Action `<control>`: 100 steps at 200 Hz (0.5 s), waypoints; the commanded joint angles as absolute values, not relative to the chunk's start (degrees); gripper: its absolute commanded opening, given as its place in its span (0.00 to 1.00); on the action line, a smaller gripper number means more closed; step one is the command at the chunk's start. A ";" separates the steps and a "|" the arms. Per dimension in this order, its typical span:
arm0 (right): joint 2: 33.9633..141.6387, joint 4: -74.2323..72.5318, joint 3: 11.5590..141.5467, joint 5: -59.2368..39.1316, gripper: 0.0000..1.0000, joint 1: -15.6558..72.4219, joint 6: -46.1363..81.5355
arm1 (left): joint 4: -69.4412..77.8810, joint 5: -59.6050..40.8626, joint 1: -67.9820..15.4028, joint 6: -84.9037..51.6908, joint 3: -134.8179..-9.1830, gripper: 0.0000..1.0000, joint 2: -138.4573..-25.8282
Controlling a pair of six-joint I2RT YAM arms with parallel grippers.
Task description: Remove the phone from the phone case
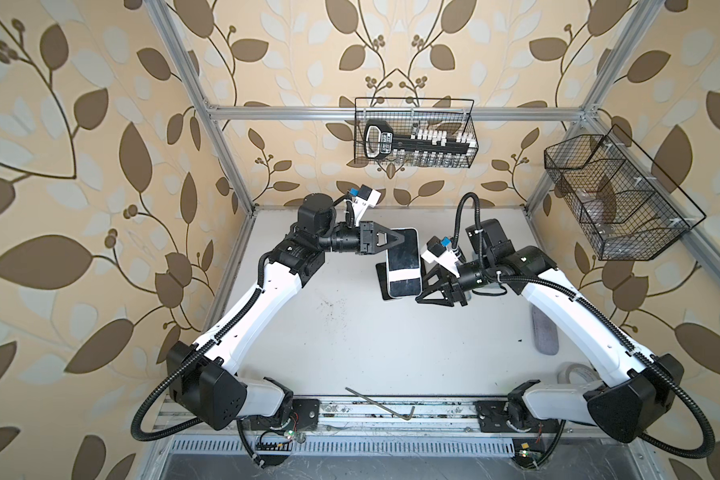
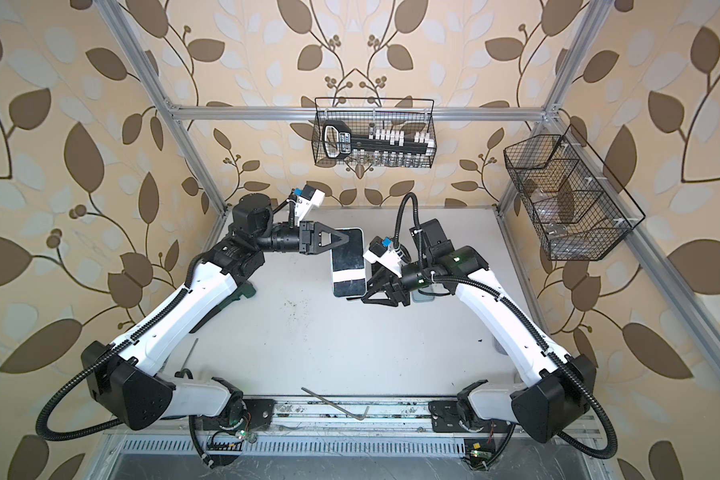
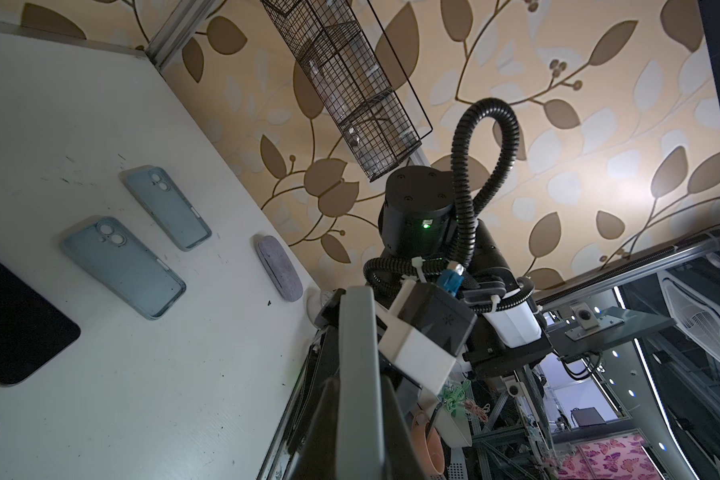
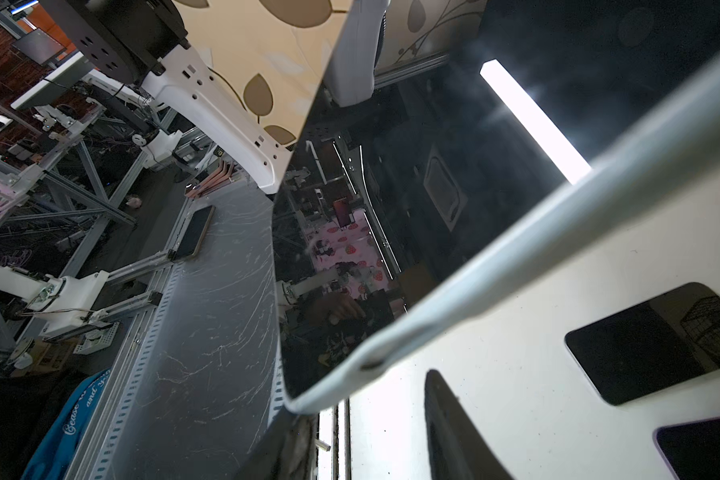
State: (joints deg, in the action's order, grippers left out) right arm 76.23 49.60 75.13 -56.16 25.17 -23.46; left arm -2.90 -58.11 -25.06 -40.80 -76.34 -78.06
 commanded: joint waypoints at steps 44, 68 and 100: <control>78.06 49.99 77.62 -59.98 0.42 26.18 -25.14 | 1.58 -59.95 -25.05 -40.52 -79.26 0.00 -77.83; 77.81 49.84 77.70 -59.67 0.42 26.28 -25.07 | 1.83 -59.85 -25.04 -40.70 -79.18 0.00 -78.05; 77.70 49.86 77.77 -60.16 0.44 26.24 -24.81 | 2.30 -59.40 -25.05 -40.17 -78.79 0.00 -78.30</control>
